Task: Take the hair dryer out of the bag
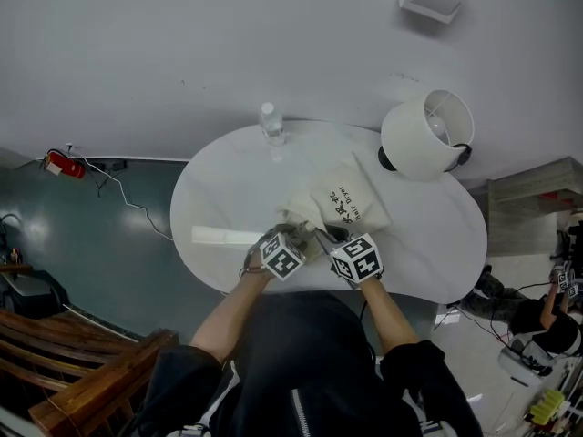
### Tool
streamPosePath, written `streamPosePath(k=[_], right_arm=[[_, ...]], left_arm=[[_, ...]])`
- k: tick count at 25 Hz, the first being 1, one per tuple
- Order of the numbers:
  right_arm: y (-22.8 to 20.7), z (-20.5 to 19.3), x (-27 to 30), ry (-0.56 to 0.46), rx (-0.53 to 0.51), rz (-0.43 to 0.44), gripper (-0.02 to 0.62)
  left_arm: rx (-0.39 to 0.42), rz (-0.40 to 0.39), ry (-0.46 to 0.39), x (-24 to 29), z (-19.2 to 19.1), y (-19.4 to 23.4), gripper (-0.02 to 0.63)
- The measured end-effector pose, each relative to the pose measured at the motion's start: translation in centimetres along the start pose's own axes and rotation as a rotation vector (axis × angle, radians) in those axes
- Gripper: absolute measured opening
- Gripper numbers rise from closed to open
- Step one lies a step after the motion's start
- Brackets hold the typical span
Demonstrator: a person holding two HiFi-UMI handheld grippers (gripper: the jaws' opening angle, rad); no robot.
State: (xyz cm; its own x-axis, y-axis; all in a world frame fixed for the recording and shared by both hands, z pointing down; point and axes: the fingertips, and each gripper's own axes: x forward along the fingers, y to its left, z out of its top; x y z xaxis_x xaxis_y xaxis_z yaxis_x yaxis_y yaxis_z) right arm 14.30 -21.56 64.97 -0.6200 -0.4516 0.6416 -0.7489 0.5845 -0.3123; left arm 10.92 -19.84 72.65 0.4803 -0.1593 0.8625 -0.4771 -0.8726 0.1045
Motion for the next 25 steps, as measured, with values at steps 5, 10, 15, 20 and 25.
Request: streamPosePath(k=[5, 10, 15, 20, 25], right_arm=[[0.0, -0.1, 0.2, 0.006, -0.001, 0.002, 0.051], [-0.1, -0.3, 0.5, 0.015, -0.003, 0.006, 0.051], [-0.1, -0.4, 0.7, 0.023, -0.006, 0.010, 0.051], [-0.1, -0.3, 1.0, 0.027, -0.010, 0.011, 0.051], [-0.3, -0.4, 1.1, 0.033, -0.008, 0.013, 0.051]], left_arm=[[-0.001, -0.006, -0.006, -0.6, -0.5, 0.0, 0.202], [-0.002, 0.001, -0.003, -1.3, -1.2, 0.1, 0.201], [-0.008, -0.002, 0.001, -1.5, -2.2, 0.1, 0.201], [-0.011, 0.001, 0.000, -2.3, -3.2, 0.2, 0.201], [-0.017, 0.006, 0.006, -2.2, -4.6, 0.5, 0.201]])
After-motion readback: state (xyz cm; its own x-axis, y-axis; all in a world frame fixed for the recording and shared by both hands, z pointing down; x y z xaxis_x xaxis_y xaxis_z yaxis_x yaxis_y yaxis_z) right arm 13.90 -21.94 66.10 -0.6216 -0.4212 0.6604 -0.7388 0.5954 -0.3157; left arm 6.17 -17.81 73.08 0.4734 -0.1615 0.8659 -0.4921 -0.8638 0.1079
